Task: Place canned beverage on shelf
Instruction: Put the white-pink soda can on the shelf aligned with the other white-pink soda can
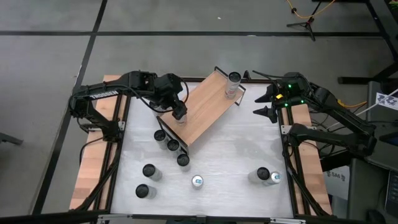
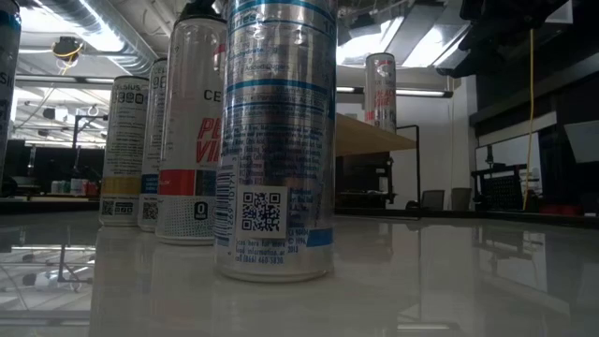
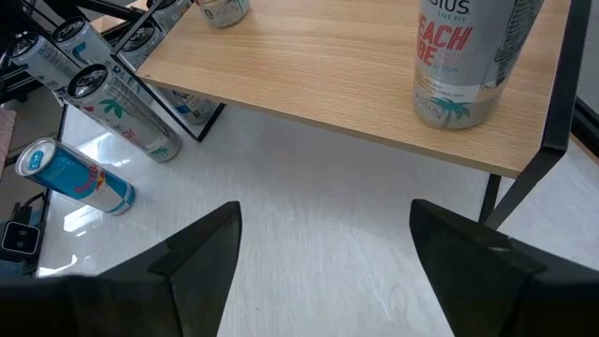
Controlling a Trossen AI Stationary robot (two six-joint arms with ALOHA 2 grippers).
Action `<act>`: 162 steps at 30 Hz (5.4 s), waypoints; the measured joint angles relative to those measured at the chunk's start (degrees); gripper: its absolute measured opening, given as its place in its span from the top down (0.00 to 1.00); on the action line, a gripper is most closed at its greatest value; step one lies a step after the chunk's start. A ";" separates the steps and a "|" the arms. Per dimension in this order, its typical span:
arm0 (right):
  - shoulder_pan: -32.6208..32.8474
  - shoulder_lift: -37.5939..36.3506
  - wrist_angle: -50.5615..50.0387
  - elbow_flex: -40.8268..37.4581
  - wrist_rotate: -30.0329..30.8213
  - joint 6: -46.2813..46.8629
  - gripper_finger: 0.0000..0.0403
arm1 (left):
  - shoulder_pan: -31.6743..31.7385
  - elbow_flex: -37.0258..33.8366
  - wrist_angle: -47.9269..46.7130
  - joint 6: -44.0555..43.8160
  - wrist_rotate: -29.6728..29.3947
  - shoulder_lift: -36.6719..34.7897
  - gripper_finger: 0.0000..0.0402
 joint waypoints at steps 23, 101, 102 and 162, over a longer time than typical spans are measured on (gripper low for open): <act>-0.01 0.00 0.00 0.00 -0.01 0.00 0.24 | 0.00 0.03 0.05 -2.82 -0.17 0.00 0.31; -0.01 0.00 0.02 0.00 0.02 0.00 0.24 | 0.05 -0.02 2.39 42.76 13.65 -0.07 0.22; -0.01 0.00 0.02 0.00 0.02 0.00 0.24 | -0.06 -0.02 2.66 42.22 13.75 -0.07 0.21; -0.01 0.00 0.02 0.00 0.02 0.00 0.24 | -0.35 0.00 2.63 30.36 1.11 0.00 0.21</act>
